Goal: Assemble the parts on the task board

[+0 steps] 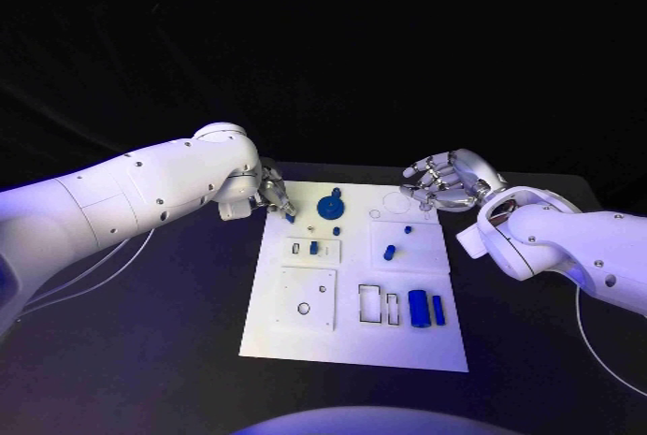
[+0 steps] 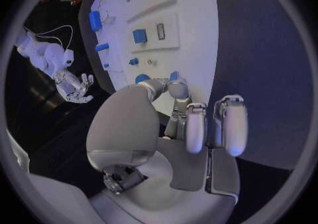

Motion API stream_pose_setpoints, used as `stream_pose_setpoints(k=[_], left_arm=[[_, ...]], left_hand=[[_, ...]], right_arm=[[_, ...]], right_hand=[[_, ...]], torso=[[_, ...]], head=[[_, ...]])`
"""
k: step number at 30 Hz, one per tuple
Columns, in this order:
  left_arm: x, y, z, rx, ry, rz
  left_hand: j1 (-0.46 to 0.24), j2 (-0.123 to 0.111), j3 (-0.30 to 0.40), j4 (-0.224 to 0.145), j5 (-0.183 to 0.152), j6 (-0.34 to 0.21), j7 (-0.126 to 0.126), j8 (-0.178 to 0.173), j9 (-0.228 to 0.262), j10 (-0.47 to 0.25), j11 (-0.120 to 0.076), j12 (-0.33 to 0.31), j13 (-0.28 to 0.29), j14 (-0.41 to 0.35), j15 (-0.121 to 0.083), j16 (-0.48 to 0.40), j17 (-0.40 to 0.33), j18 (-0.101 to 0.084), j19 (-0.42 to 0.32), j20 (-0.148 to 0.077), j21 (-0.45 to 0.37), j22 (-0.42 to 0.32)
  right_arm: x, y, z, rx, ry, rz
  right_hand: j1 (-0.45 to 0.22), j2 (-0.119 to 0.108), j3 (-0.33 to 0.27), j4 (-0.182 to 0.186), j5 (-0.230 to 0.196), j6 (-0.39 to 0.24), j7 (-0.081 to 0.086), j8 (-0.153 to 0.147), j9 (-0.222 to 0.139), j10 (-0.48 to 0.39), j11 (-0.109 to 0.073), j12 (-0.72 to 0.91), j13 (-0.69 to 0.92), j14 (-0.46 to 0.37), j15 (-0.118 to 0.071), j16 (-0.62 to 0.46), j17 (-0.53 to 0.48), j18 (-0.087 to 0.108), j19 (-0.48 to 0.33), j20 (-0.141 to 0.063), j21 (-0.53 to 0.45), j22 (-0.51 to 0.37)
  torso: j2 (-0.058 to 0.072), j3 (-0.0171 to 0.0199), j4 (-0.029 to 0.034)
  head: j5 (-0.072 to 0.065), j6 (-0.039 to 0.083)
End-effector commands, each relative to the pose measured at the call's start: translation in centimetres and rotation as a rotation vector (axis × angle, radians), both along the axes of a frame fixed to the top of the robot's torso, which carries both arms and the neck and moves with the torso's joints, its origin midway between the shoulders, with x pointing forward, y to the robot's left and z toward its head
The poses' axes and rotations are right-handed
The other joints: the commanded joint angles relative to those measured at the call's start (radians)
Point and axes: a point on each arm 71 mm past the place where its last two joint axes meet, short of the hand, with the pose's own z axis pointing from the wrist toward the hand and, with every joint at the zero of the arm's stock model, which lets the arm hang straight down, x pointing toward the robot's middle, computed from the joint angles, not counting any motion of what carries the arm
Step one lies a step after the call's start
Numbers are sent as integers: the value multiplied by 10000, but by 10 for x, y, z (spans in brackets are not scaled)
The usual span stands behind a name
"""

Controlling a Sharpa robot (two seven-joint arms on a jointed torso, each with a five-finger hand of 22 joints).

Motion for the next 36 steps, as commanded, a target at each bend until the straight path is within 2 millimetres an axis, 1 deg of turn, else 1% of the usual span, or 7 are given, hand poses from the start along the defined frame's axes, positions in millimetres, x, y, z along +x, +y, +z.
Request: stream_pose_setpoints(k=[1, 6, 9, 11, 15, 30, 36], left_arm=[[-1, -2, 1, -496, 35, 83], [-4, 0, 1, -928, 121, 216], [-7, 0, 1, -1127, 172, 252], [-10, 1, 2, -1275, 185, 252], [-19, 2, 4, -1528, 93, 163], [-48, 6, -2, -1247, -589, -669], [-55, 2, -6, -1059, -779, -997]], left_hand=[[-202, -16, 1454, -1387, 336, 18, -73, 119, 1389, 97, -19, -16, 20, 1039, -26, 63, 2634, -45, 505, -65, 47, 2132], [-533, -139, 1747, -1684, 1315, 114, -112, 346, 1779, 216, -55, 67, 102, 1039, -60, 63, 2634, -50, 519, -100, 61, 2158], [-673, -191, 1829, -1796, 1737, 157, -136, 449, 1923, 257, -78, 103, 139, 1039, -74, 63, 2634, -55, 532, -113, 79, 2175], [-854, -262, 1923, -1943, 2287, 226, -164, 577, 2084, 289, -98, 98, 129, 1039, -100, 63, 2634, -53, 530, -136, 73, 2181], [-1004, -317, 2003, -2094, 2736, 299, -185, 675, 2205, 320, -108, 75, 98, 1039, -133, 63, 2634, -56, 537, -165, 81, 2195], [-1095, -372, 2066, -2239, 3015, 405, -219, 714, 2253, 351, -140, 9, 10, 1039, -143, 63, 2634, -62, 550, -183, 103, 2215], [-1108, -379, 2080, -2260, 3056, 428, -225, 717, 2255, 353, -146, -18, -23, 1039, -145, 63, 2634, -64, 555, -185, 110, 2220]], right_arm=[[-1, 2, 0, -75, -6, 215], [0, 2, 0, -78, -5, 211], [0, 1, 0, -81, -2, 205], [0, 1, 0, -83, -1, 199], [0, 1, 0, -89, 0, 188], [0, 0, -1, -106, 30, 185], [-1, 0, -3, -105, 50, 205]], right_hand=[[-74, -1, -20, -49, 55, -52, 42, 45, 9, -21, 13, -33, -9, 30, 48, -24, 10, 39, 74, 27, -36, -8], [-74, -1, -20, -49, 55, -52, 42, 45, 9, -21, 13, -33, -9, 30, 48, -24, 10, 39, 74, 27, -36, -8], [-74, -1, -20, -49, 55, -52, 42, 45, 9, -21, 13, -33, -9, 30, 48, -24, 10, 39, 74, 27, -36, -8], [-74, -1, -20, -49, 55, -52, 42, 45, 9, -21, 13, -33, -9, 30, 48, -24, 10, 39, 74, 27, -36, -8], [-74, -1, -20, -49, 55, -52, 42, 45, 9, -21, 13, -33, -9, 30, 48, -24, 10, 39, 74, 27, -36, -8], [-69, 2, -18, -63, 76, -47, 40, 51, 11, -12, 11, -34, -27, 41, 46, -48, 33, 40, 83, 26, -46, -24], [-67, 2, -18, -72, 83, -49, 39, 53, 11, -10, 10, -37, -39, 46, 45, -66, 48, 40, 88, 26, -54, -34]], torso=[[-12, 6, 8], [-9, 5, 11], [-17, 11, 11], [-21, 17, 13], [-21, 13, 13], [-23, -29, 45], [-5, -29, 19]], head=[[30, 11], [59, 26], [79, 23], [91, 36], [102, 41], [127, 38], [159, 41]])
